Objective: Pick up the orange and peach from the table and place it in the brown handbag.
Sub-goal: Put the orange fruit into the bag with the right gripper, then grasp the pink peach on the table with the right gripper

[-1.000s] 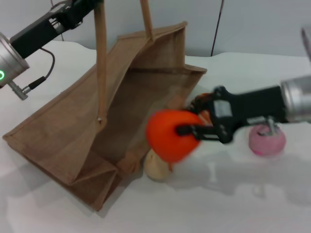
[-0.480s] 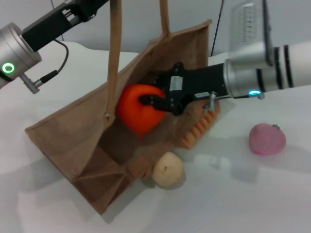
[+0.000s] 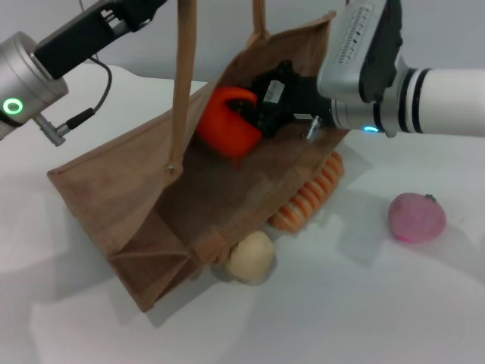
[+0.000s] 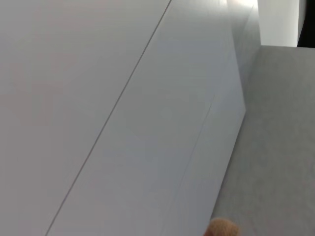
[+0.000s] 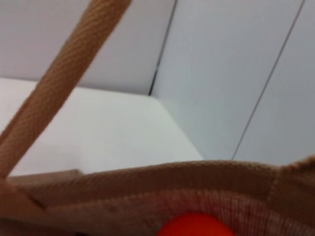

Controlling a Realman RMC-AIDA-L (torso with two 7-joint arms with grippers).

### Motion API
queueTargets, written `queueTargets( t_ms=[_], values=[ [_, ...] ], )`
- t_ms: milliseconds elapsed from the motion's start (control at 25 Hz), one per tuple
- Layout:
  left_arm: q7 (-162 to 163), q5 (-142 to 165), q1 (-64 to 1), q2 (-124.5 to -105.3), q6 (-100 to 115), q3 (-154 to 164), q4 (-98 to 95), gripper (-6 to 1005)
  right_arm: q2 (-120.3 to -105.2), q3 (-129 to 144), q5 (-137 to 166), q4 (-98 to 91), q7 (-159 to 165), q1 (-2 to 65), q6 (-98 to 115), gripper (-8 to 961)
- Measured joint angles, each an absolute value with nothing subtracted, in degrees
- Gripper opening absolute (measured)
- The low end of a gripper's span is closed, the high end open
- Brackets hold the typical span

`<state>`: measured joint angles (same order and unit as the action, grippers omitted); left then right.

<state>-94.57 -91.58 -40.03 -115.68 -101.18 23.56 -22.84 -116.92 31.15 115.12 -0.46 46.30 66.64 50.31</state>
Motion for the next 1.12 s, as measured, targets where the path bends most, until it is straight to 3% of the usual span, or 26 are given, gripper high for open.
queueTargets(
  t_ms=[80,400,640,1120],
  values=[
    [-94.6,-91.72,-39.69,-115.68,-101.49,23.31,-22.85,155,-116.91,31.14,111.99,0.21,42.67,65.75,50.27,169],
    [-95.23,-95.21,-36.82,-115.65,-101.76,23.03,-22.85,158,-116.75,31.09,110.43,0.44,39.29,63.34,51.52,386],
    [-95.8,-96.71,-34.16,-115.5,-101.5,20.21,-22.85,160,-116.09,30.23,108.92,-1.93,39.52,58.81,65.63,638],
    [-101.2,-96.66,-30.73,-116.17,-98.78,10.29,-19.39,164,-115.48,30.87,108.33,-17.63,51.67,45.49,77.1,740]
  ],
)
